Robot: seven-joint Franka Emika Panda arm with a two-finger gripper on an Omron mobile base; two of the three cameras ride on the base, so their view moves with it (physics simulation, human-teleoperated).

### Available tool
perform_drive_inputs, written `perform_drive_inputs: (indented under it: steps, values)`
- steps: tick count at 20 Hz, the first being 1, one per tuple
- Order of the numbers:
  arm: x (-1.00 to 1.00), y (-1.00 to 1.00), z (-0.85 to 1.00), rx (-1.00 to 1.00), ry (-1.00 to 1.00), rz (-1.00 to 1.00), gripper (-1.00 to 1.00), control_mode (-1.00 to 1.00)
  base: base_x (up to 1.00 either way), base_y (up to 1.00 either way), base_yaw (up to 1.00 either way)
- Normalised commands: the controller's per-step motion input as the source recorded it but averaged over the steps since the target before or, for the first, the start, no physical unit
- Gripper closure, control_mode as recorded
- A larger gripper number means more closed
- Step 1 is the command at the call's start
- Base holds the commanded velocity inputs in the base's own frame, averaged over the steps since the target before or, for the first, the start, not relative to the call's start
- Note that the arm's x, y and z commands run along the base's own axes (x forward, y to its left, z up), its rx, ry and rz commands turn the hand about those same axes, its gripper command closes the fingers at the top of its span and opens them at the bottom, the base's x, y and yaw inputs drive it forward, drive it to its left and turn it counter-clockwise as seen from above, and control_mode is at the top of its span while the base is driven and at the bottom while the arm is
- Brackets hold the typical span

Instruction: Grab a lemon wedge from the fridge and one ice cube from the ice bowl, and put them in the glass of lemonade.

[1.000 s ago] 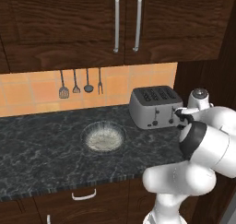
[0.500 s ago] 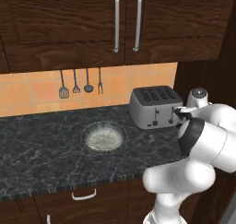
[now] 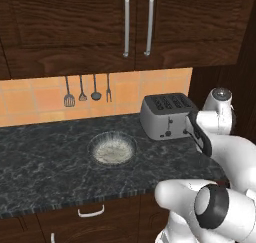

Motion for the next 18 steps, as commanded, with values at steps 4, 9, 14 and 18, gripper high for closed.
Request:
perform_drive_inputs:
  steps: [4,9,14,18]
  values:
    - [-0.36,1.0,0.36,0.09,0.25,0.32,-1.0,-1.0,0.0,0.0,0.0]
    - [-0.92,0.88,-0.02,0.0,0.11,0.16,-1.0,-1.0,0.0,0.0,0.0]
    - [-0.44,0.14,-0.06,-0.07,0.02,0.0,-1.0,-1.0,0.0,0.0,0.0]
    - [0.0,0.0,0.0,0.0,0.0,0.0,-1.0,1.0,-1.0,0.0,0.0]
